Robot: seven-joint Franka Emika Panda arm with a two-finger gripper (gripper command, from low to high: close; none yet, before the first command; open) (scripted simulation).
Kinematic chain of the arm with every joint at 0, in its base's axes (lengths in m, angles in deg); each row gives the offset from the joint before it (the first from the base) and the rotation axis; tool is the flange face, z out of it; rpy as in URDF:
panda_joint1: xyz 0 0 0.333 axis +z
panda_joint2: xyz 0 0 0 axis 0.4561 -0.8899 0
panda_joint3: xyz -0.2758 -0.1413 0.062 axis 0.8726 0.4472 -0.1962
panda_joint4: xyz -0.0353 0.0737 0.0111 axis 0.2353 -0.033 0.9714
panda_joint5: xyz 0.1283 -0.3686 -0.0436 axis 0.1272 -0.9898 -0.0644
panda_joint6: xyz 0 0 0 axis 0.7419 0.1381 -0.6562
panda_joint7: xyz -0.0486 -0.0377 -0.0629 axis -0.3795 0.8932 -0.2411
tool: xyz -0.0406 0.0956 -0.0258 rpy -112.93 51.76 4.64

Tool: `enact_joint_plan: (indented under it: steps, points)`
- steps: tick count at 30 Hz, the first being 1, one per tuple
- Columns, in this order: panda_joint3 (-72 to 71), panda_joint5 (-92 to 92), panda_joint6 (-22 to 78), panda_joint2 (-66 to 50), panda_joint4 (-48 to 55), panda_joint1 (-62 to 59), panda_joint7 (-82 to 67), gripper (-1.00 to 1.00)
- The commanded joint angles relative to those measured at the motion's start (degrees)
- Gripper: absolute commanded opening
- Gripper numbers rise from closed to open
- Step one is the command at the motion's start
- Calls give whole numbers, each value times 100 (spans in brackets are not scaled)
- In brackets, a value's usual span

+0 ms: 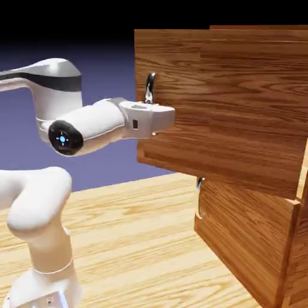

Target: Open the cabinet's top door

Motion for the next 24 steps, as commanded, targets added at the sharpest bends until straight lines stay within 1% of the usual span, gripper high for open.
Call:
enact_joint_plan:
  steps: [1,8,14,16,24]
  points:
    - [207,-191,172,-56,66,6,-11,-100]
    - [1660,-1441,1476,-658,824,336,-155,-100]
    - [2907,-2345,2653,-1294,1885,1159,-287,-100]
    - [3142,-2398,3149,-1678,2234,1241,-468,-100]
    - [4578,-3077,4471,-2212,3845,2863,-518,-100]
